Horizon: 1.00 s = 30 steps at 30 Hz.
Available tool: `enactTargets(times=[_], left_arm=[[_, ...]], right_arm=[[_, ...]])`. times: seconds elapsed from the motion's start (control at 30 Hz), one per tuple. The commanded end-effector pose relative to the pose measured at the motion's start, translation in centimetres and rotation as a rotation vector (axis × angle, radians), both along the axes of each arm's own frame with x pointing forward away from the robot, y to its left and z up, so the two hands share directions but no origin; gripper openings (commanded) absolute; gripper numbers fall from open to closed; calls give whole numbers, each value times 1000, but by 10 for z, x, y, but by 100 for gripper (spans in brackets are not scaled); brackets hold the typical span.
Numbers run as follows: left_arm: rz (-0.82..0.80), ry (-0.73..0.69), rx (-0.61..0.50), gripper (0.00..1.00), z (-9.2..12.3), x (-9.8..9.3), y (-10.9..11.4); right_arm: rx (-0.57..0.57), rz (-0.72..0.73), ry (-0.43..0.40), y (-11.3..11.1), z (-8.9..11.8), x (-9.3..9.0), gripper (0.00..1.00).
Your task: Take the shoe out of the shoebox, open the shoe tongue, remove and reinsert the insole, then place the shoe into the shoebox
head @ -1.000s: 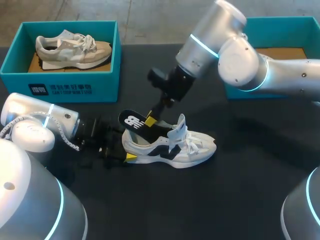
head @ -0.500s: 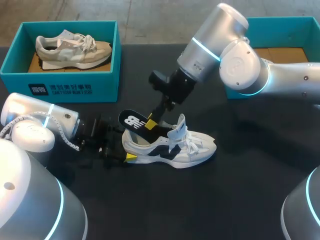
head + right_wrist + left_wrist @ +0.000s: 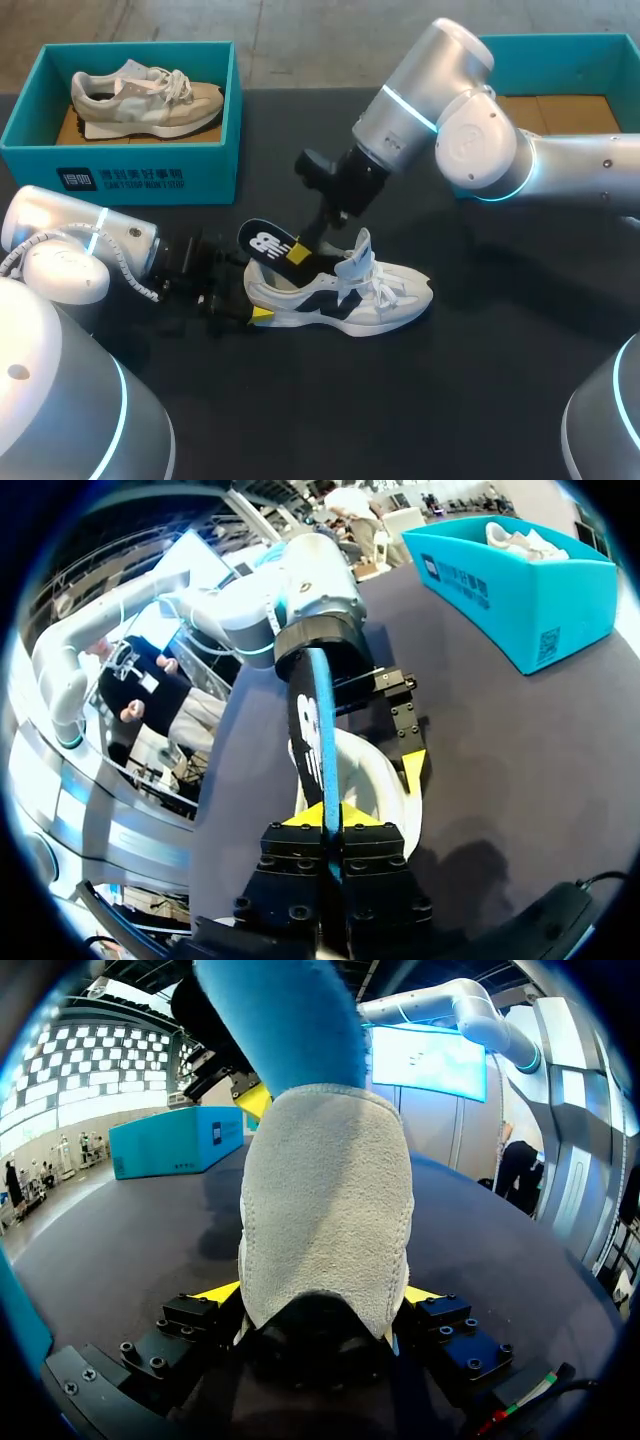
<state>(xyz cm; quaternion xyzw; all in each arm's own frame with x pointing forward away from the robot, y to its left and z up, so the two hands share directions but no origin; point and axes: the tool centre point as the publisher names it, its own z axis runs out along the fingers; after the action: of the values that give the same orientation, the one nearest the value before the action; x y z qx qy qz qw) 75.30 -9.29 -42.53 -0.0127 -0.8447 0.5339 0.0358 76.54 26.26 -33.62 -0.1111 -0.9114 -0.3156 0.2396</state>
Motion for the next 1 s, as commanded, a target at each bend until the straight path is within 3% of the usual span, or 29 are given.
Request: enactTargets(times=[0.03,1.0], left_arm=[[0,0,2,0,-5,3,-3],[0,0,2,0,-5,3,-3]], right_arm=[[-6,1,-13,2,8,3,0],[92,-164,-228,17,105,54,0]])
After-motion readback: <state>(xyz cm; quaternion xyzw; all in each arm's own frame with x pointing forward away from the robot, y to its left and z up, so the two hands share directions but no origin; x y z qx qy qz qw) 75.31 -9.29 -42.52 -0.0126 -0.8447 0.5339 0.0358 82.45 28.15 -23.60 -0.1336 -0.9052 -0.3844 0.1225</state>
